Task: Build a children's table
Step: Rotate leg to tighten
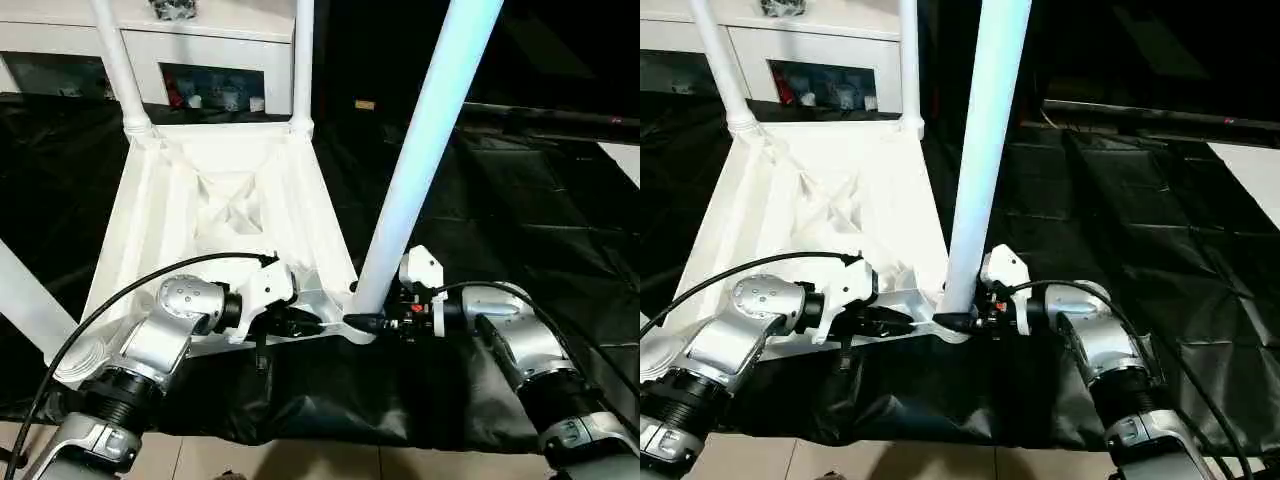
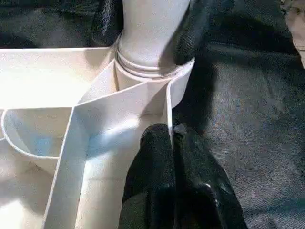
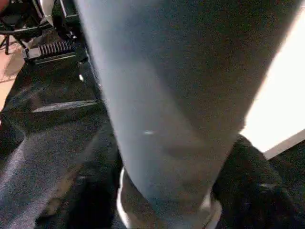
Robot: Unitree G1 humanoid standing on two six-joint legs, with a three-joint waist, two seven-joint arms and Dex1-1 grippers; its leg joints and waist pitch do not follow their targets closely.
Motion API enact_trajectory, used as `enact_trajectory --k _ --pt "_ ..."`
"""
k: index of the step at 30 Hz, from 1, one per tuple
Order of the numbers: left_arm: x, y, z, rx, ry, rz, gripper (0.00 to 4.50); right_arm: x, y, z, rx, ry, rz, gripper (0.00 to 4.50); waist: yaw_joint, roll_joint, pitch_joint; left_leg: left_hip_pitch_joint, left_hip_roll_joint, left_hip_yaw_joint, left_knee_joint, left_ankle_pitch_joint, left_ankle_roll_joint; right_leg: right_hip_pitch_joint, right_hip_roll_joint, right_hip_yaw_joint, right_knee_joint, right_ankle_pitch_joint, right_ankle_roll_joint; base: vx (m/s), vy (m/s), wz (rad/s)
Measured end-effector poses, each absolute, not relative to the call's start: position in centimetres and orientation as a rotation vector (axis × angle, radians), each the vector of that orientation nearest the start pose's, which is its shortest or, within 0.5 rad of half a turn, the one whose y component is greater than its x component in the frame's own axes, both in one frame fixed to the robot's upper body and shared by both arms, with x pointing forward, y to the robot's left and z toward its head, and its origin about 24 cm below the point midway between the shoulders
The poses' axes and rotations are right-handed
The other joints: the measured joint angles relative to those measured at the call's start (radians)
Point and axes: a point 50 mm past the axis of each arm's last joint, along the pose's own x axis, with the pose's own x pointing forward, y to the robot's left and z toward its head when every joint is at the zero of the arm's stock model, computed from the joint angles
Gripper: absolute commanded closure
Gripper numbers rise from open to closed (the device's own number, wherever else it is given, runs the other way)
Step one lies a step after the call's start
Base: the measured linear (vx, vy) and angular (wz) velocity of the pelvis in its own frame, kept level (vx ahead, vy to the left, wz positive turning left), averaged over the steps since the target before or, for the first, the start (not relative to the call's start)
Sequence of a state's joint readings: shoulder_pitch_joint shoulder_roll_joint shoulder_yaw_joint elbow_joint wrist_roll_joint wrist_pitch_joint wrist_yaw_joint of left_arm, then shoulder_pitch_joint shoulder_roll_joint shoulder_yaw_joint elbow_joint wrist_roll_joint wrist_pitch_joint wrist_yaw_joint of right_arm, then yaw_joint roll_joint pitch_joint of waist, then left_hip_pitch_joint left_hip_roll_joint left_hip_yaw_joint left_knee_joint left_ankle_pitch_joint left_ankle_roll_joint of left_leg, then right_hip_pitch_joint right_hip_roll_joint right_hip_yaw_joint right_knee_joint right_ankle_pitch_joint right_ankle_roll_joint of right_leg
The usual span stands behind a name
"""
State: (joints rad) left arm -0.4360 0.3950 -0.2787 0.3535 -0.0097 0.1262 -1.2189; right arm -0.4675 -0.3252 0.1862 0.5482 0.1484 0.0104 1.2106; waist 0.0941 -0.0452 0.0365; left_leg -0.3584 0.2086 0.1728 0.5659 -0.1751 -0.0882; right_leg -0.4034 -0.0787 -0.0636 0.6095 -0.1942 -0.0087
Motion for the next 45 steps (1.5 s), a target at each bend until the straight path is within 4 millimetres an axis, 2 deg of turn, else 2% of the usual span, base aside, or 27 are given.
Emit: enact_trajectory --k 1,6,18,20,23,26,31,36,37,39,41,42,45 --pt "28.8 13.1 4.9 0.384 0.386 -1.386 4.50 29.8 -13.5 4.3 -0.157 0.270 1.324 2.29 0.000 0.000 0.000 0.000 0.000 0.000 0.000 0.000 0.000 0.000 0.000 0.000 0.000 0.000 0.000 0.000 0.000 0.00" --pt "28.7 13.3 4.9 0.380 0.390 -1.404 4.50 29.6 -13.5 4.4 -0.170 0.271 1.343 2.51 0.001 0.000 0.000 0.000 0.000 0.000 0.001 0.000 0.000 0.000 0.000 0.000 0.000 0.000 0.000 0.000 0.000 0.00" --pt "28.7 13.0 4.8 0.380 0.386 -1.398 4.50 29.3 -13.4 4.2 -0.157 0.278 1.333 2.53 0.007 0.000 0.000 0.000 0.000 0.000 0.001 0.000 0.000 0.001 0.000 0.000 0.001 0.000 0.000 0.000 0.000 0.00" --pt "29.0 12.4 4.7 0.387 0.376 -1.340 4.50 29.6 -13.3 3.9 -0.149 0.266 1.257 2.53 0.006 0.000 0.000 0.003 0.000 0.000 0.002 0.000 0.000 0.003 -0.001 0.001 0.001 0.000 0.000 0.000 0.000 0.00" --pt "29.6 11.3 4.3 0.382 0.371 -1.207 4.50 30.6 -12.7 3.2 -0.105 0.250 1.042 2.54 -0.012 -0.001 -0.001 0.009 -0.001 0.001 0.002 0.000 0.000 0.007 -0.001 0.003 0.001 -0.001 0.004 0.000 0.000 0.00" --pt "30.0 10.5 4.1 0.370 0.374 -1.127 4.50 31.2 -12.2 2.8 -0.081 0.245 0.915 2.54 -0.024 -0.001 -0.002 0.010 -0.002 0.000 0.000 0.000 0.000 0.009 -0.001 0.002 0.001 -0.002 0.005 0.000 0.000 0.00" --pt "31.2 8.6 3.8 0.343 0.389 -0.970 4.50 33.2 -9.9 2.6 -0.028 0.258 0.618 2.54 -0.046 0.003 -0.004 0.009 -0.002 0.000 0.000 0.000 0.000 0.007 -0.001 0.002 -0.001 -0.002 0.006 0.000 0.000 0.00" --pt "31.5 8.1 3.9 0.339 0.386 -0.933 4.50 33.7 -9.5 2.8 -0.012 0.250 0.558 2.54 -0.049 0.004 -0.005 0.008 -0.002 -0.001 0.000 0.000 0.000 0.005 -0.001 0.002 -0.002 -0.002 0.006 0.000 0.000 0.00" --pt "31.5 8.1 3.9 0.339 0.386 -0.934 4.50 33.7 -9.5 2.8 -0.007 0.249 0.557 2.19 -0.049 0.004 -0.005 0.008 -0.002 -0.001 0.000 0.000 0.000 0.005 -0.001 0.002 -0.002 -0.001 0.006 0.000 0.000 0.00" --pt "31.5 8.0 3.9 0.339 0.385 -0.939 4.50 33.7 -9.4 2.8 0.011 0.247 0.556 1.84 -0.049 0.004 -0.005 0.008 -0.002 -0.001 0.000 0.000 0.000 0.005 -0.001 0.002 -0.002 -0.001 0.006 0.000 0.000 0.00" --pt "31.5 8.1 4.0 0.339 0.384 -0.946 4.50 33.7 -9.3 2.9 0.031 0.244 0.566 1.75 -0.049 0.004 -0.005 0.008 -0.002 -0.001 -0.001 0.000 0.000 0.005 -0.001 0.002 -0.002 -0.001 0.006 0.000 0.000 0.00" --pt "31.5 8.3 4.0 0.341 0.384 -0.954 4.50 33.6 -9.3 2.9 0.036 0.245 0.580 1.49 -0.050 0.003 -0.004 0.007 -0.002 -0.001 -0.002 0.000 0.000 0.005 -0.001 0.002 -0.002 -0.001 0.006 0.000 0.000 0.00" --pt "31.2 8.8 4.1 0.345 0.374 -0.981 4.50 33.4 -9.5 2.9 0.020 0.236 0.646 1.28 -0.050 0.003 -0.004 0.006 -0.002 -0.001 -0.003 0.000 0.000 0.004 -0.001 0.001 -0.001 -0.001 0.006 0.000 0.000 0.00"
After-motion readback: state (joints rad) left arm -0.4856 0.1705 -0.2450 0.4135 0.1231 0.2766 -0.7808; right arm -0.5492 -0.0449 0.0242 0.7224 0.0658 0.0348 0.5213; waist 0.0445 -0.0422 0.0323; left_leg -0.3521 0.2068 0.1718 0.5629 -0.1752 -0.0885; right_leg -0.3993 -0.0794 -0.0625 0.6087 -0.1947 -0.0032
